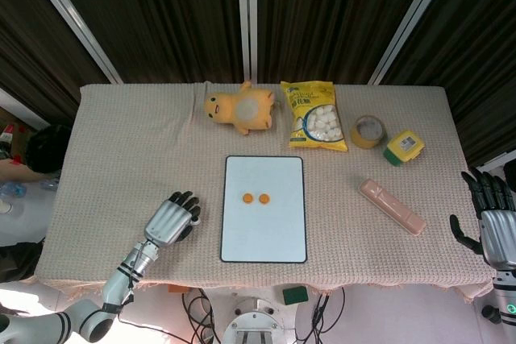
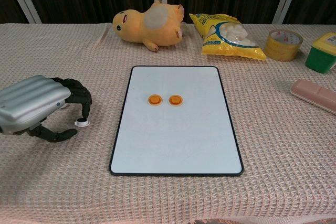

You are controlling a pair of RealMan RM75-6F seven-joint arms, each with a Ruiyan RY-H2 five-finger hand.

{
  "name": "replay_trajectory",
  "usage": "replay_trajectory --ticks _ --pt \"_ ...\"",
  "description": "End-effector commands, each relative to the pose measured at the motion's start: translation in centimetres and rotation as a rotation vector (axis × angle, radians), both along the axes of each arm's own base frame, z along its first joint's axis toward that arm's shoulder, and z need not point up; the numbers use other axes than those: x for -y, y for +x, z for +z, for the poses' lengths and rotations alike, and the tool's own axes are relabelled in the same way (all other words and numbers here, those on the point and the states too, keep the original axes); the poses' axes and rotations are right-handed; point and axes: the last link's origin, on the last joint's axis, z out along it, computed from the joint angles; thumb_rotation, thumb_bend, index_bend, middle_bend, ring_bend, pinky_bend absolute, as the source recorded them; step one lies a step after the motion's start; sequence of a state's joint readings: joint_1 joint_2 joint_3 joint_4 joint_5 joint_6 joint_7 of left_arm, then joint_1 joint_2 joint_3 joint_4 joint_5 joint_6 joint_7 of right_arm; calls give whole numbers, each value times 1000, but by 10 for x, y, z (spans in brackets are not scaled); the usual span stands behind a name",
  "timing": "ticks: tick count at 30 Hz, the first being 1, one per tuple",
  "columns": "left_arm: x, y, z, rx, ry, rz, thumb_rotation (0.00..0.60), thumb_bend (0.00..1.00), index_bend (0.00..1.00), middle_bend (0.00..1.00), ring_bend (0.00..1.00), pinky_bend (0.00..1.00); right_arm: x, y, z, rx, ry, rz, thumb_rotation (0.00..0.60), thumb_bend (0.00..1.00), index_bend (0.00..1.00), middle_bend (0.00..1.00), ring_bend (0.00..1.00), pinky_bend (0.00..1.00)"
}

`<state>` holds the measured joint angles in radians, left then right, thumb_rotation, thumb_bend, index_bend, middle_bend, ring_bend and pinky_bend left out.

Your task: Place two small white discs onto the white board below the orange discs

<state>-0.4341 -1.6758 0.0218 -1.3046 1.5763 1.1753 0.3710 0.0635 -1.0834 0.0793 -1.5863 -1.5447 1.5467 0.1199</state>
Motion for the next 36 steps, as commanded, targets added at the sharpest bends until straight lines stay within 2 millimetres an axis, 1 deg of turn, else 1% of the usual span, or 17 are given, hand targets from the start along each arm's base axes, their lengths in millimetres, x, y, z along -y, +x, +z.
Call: replay_trajectory --ticks 1,4,7,10,15,18,23,26,29,30,33,36 --pt "0 0 -1 -3 0 0 576 286 450 279 181 285 0 -1 0 0 0 -3 600 423 0 0 0 0" --pt "-1 0 -1 1 0 2 575 287 452 280 181 285 0 -2 0 0 2 -6 600 422 0 0 0 0" --pt "-2 2 -1 15 11 4 597 288 467 281 182 286 0 -2 0 -1 2 -6 600 422 0 0 0 0" --pt "-4 3 -1 31 22 5 600 291 505 288 181 289 0 -1 -1 -2 3 -5 600 423 0 0 0 0" --pt "-9 5 -1 52 28 18 600 352 560 300 182 297 0 -2 -2 -3 6 -9 600 423 0 0 0 0" --pt "-10 7 1 76 24 23 600 368 586 304 182 300 0 -3 -1 -3 3 -11 600 424 0 0 0 0" --pt "-11 12 6 111 13 24 600 386 599 310 182 305 1 -3 0 -1 -2 -8 600 422 0 0 0 0" --pt "-15 16 8 103 16 14 600 394 598 310 182 305 1 -3 -1 0 -1 -8 600 422 0 0 0 0" --pt "-20 20 6 86 11 18 600 397 576 311 182 305 0 -5 -1 3 0 -12 600 422 0 0 0 0" --pt "-22 21 7 76 7 17 600 401 584 311 182 305 0 -6 -1 5 0 -15 600 422 0 0 0 0" --pt "-21 25 13 71 -12 16 600 412 623 314 182 306 0 -7 0 7 -4 -19 600 423 0 0 0 0" --pt "-17 29 29 85 -38 27 600 419 626 312 182 312 1 -7 3 9 -12 -16 600 420 0 0 0 0"
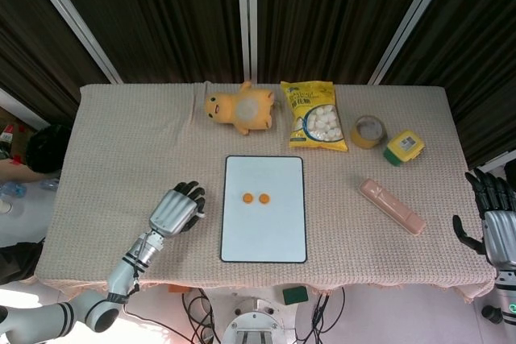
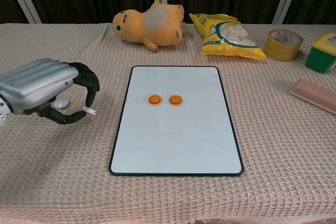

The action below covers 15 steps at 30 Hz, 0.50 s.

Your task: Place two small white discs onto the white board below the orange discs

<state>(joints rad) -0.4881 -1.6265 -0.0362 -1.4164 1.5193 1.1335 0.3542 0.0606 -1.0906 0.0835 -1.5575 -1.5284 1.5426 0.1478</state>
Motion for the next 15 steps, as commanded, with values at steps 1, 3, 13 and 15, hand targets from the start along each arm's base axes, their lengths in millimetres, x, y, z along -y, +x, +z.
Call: replay_trajectory --ticks 1,3,13,15 --pt "3 5 22 0 -33 9 600 421 626 310 182 314 1 0 2 1 -7 4 600 420 0 0 0 0" --pt "7 5 36 -36 -51 10 600 424 627 287 168 313 1 0 2 0 -8 6 600 422 0 0 0 0" --pt "15 6 36 -320 -241 43 600 444 635 125 65 214 2 -4 -4 10 16 -4 600 423 0 0 0 0" --pt "14 8 31 -337 -255 45 600 446 639 115 61 206 2 -4 -2 8 8 -3 600 423 0 0 0 0"
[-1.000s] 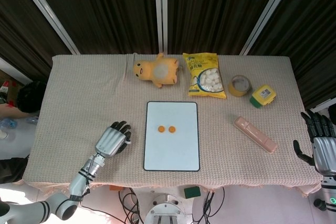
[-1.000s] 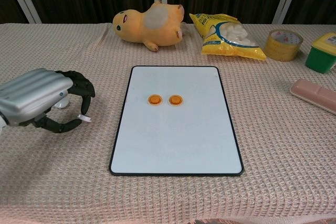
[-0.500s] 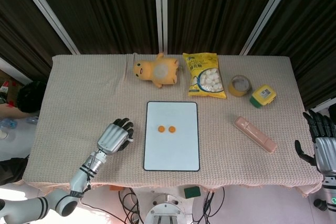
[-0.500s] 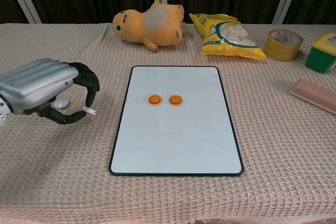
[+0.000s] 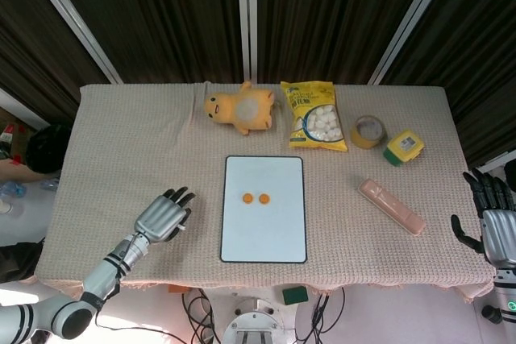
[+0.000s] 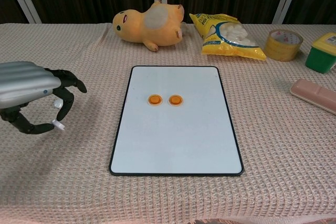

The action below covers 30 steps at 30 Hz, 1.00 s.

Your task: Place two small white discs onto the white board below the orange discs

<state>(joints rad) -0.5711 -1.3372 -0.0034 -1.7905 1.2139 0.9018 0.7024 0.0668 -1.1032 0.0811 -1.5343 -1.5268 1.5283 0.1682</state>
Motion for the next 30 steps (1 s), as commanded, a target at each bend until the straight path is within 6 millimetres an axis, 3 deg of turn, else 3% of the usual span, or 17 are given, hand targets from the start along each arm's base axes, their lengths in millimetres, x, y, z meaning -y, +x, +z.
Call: replay_trajectory --ticks 1,8,13,15,24,30 --pt "2 8 -10 -46 -69 -2 600 446 640 111 58 204 0 0 3 -2 -9 0 600 424 0 0 0 0" --pt "-1 17 -16 -33 -47 -24 600 439 572 104 51 192 1 0 3 -2 -9 -1 600 421 0 0 0 0" --pt "-3 23 -21 7 -35 -40 600 386 236 74 51 192 2 -1 1 0 -1 -7 600 423 0 0 0 0" --pt "-5 24 -22 18 -16 -53 600 374 145 73 51 192 2 -1 1 1 -1 -8 600 423 0 0 0 0" --pt "-5 23 -20 51 25 -65 600 367 91 73 51 191 1 0 2 -1 -6 -6 600 423 0 0 0 0" --pt "6 17 -15 63 14 -45 600 237 142 73 50 191 2 -1 1 2 -4 -6 600 424 0 0 0 0"
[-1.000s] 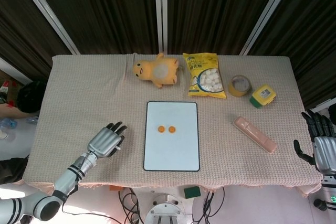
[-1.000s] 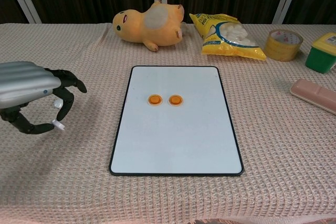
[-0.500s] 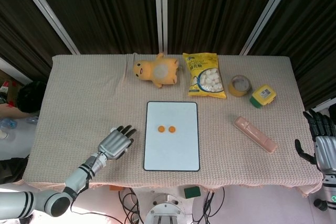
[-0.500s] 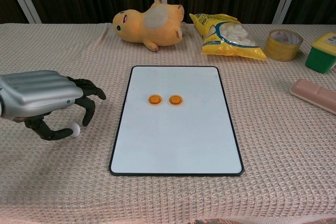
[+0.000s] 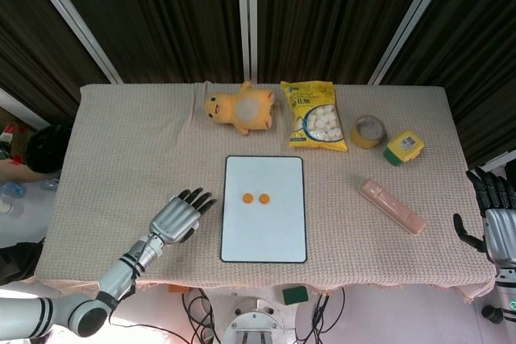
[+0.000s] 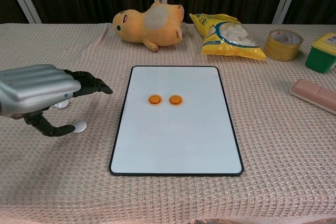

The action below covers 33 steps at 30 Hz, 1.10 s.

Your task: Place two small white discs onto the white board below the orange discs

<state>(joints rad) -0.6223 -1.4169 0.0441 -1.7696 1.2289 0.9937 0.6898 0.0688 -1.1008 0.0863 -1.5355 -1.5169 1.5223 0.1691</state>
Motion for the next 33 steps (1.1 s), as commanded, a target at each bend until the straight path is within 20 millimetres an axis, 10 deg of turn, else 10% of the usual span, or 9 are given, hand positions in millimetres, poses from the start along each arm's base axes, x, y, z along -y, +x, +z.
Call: replay_trajectory --ticks 1,33 --pt "5 -2 2 15 0 4 600 226 170 74 51 191 0 0 -1 1 1 1 600 423 0 0 0 0" --pt "6 -30 -17 73 58 11 600 275 391 147 67 192 0 1 -5 -16 13 -12 600 477 0 0 0 0"
